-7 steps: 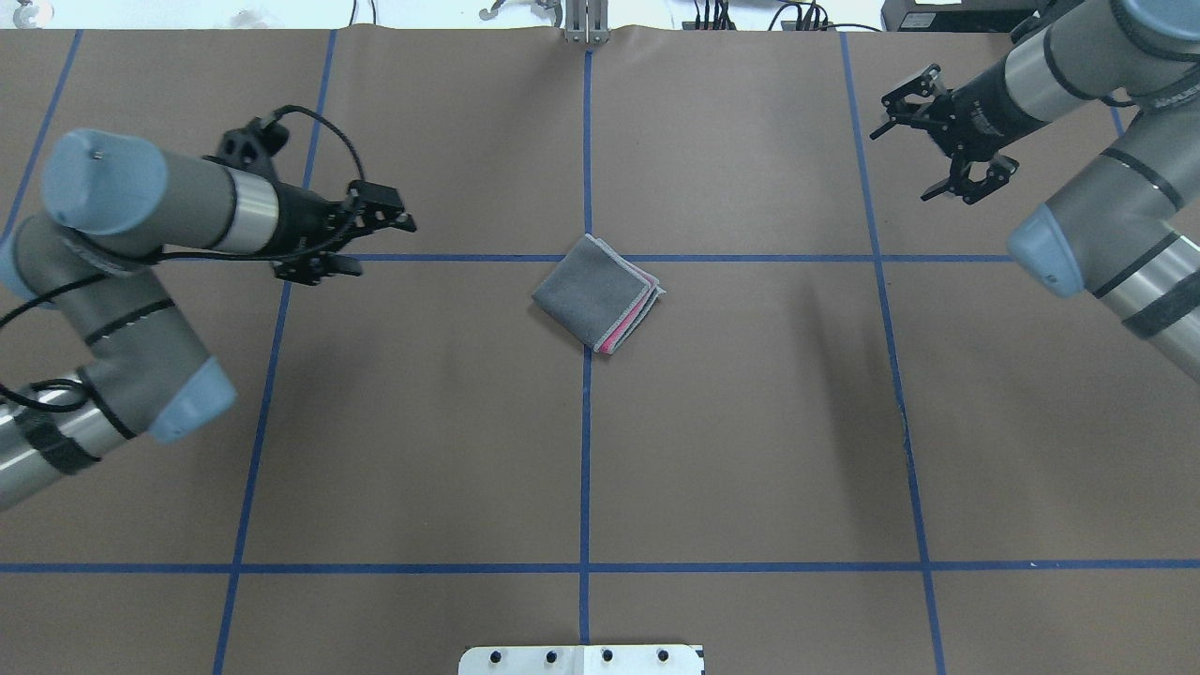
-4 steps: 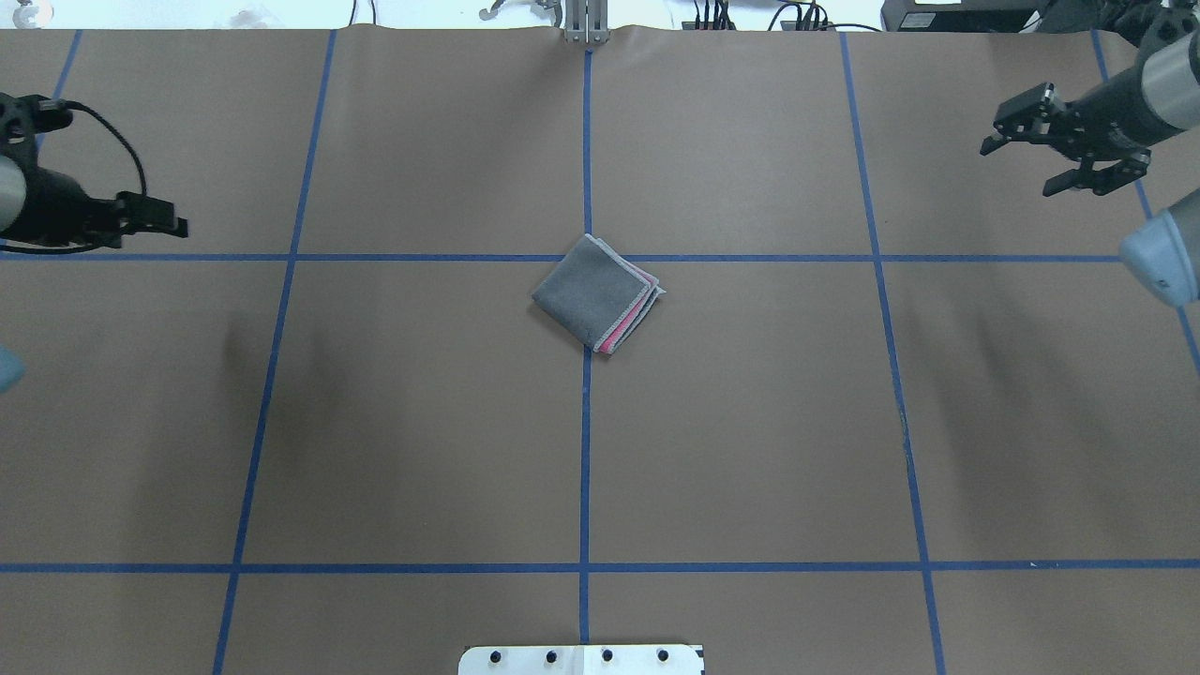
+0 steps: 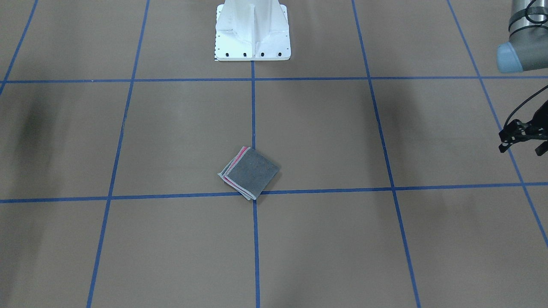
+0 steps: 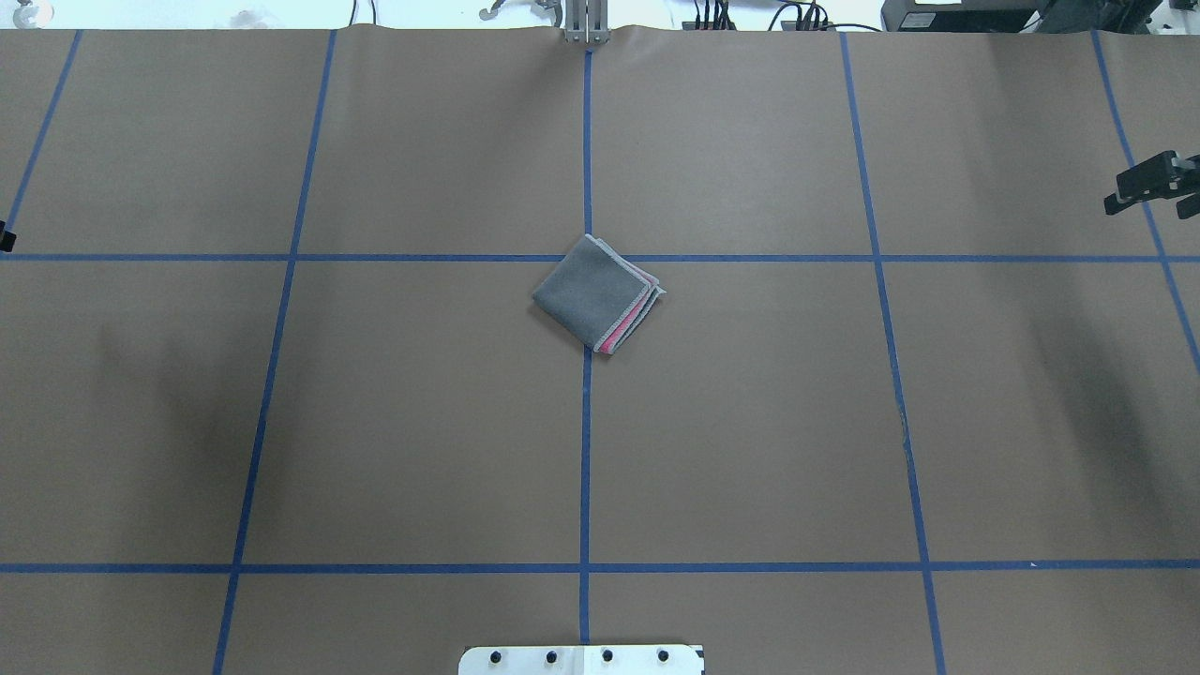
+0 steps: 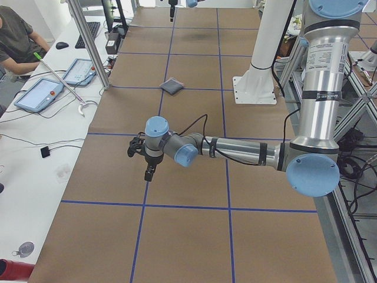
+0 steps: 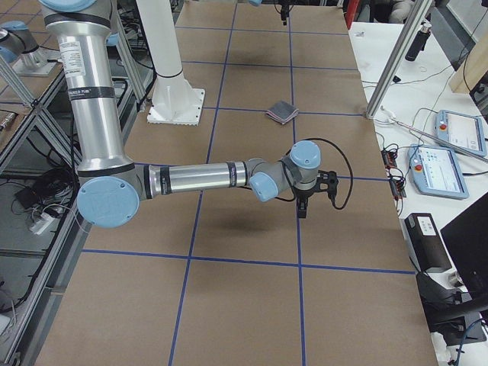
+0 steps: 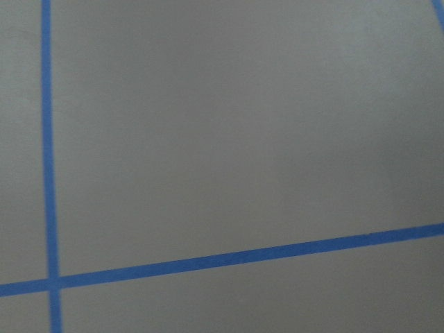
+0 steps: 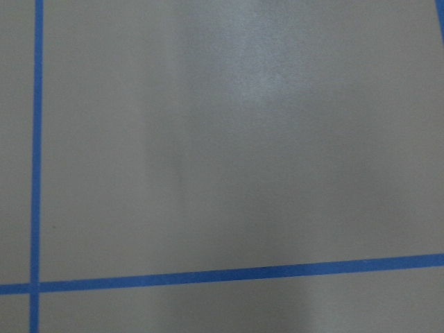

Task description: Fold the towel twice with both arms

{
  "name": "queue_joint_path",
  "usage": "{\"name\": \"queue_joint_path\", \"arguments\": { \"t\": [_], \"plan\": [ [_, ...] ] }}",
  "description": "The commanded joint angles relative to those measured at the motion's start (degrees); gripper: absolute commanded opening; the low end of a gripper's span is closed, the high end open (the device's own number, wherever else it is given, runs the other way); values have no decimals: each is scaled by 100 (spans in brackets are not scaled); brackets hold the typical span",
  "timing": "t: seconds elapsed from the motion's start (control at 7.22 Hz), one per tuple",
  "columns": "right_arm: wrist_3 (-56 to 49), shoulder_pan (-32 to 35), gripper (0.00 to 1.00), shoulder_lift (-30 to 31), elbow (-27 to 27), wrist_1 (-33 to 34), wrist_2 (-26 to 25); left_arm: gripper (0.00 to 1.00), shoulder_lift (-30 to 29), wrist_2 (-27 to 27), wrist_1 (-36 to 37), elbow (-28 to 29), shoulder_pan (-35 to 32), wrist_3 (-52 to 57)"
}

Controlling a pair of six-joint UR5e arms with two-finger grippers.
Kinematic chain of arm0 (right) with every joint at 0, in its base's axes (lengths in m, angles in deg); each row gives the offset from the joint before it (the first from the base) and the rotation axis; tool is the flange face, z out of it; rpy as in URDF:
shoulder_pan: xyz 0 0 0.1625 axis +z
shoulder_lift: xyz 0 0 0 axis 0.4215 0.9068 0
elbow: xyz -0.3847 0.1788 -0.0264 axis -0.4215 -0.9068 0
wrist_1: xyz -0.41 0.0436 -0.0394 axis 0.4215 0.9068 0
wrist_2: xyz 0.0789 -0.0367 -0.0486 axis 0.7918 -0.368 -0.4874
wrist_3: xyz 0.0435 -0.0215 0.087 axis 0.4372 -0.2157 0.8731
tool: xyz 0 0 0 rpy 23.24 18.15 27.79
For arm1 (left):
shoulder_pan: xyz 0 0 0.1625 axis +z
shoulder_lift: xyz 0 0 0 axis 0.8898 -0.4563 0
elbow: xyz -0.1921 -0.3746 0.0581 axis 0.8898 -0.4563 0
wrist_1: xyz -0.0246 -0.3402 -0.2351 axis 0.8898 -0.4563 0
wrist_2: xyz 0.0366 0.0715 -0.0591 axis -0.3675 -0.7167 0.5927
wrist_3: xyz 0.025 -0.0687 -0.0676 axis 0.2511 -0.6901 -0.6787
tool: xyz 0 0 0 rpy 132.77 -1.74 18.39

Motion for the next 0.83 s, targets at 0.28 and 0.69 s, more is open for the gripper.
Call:
{"name": "queue_joint_path", "arguments": {
  "t": [0.28,0.69],
  "plan": [
    [-1689,535,100,63,48,1303,4,100,16,922,1135,28,-753,850],
    [-2348,824,100,55,75,1987,39,100,7,1168,1877,54,-1256,1783]
  ]
}}
